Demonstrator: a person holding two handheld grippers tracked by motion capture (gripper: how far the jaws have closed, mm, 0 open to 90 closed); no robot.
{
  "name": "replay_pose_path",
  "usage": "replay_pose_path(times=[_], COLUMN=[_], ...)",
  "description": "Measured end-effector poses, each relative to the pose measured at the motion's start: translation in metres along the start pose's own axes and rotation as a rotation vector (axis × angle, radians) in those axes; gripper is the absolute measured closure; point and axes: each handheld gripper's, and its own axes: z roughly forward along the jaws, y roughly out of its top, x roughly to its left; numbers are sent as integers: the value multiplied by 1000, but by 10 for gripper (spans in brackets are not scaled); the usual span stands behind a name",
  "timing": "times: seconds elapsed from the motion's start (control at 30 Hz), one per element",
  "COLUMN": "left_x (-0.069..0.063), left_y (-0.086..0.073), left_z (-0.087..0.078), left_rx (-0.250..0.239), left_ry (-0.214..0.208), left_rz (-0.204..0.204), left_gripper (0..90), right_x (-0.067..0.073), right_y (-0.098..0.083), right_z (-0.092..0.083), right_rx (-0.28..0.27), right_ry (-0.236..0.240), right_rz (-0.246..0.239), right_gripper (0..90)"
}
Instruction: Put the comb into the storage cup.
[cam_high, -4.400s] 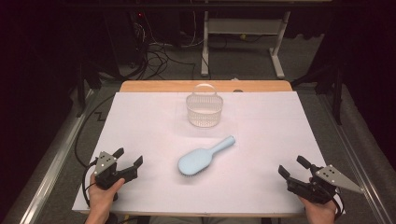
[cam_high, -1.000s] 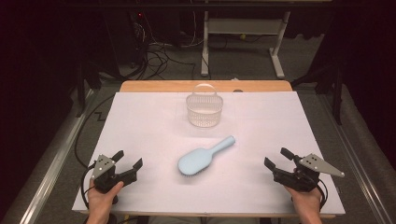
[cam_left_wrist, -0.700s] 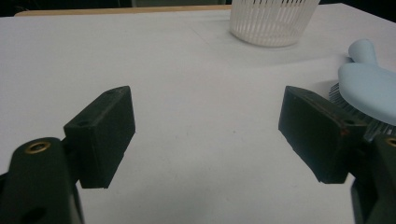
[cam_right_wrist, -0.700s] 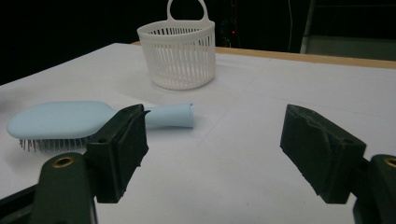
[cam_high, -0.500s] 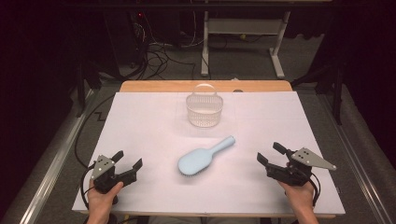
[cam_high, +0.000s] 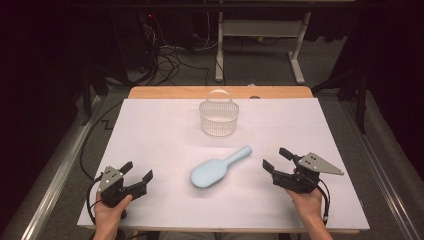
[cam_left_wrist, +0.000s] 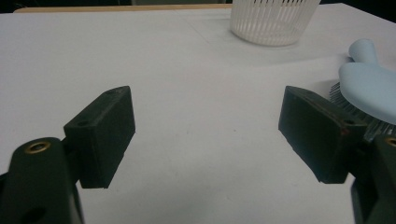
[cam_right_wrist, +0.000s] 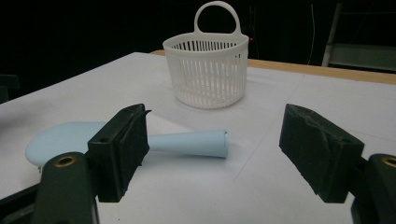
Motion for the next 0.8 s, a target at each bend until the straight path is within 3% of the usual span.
replay_pose_path(times=[0.8], left_x=[0], left_y=[0], left_z=[0], left_rx=[2], left_ry=[3], left_rz=[-1], left_gripper=[197], right_x=[13], right_y=[12], right_z=[36], right_rx=[47], right_ry=[52], right_rz=[-3], right_gripper=[268])
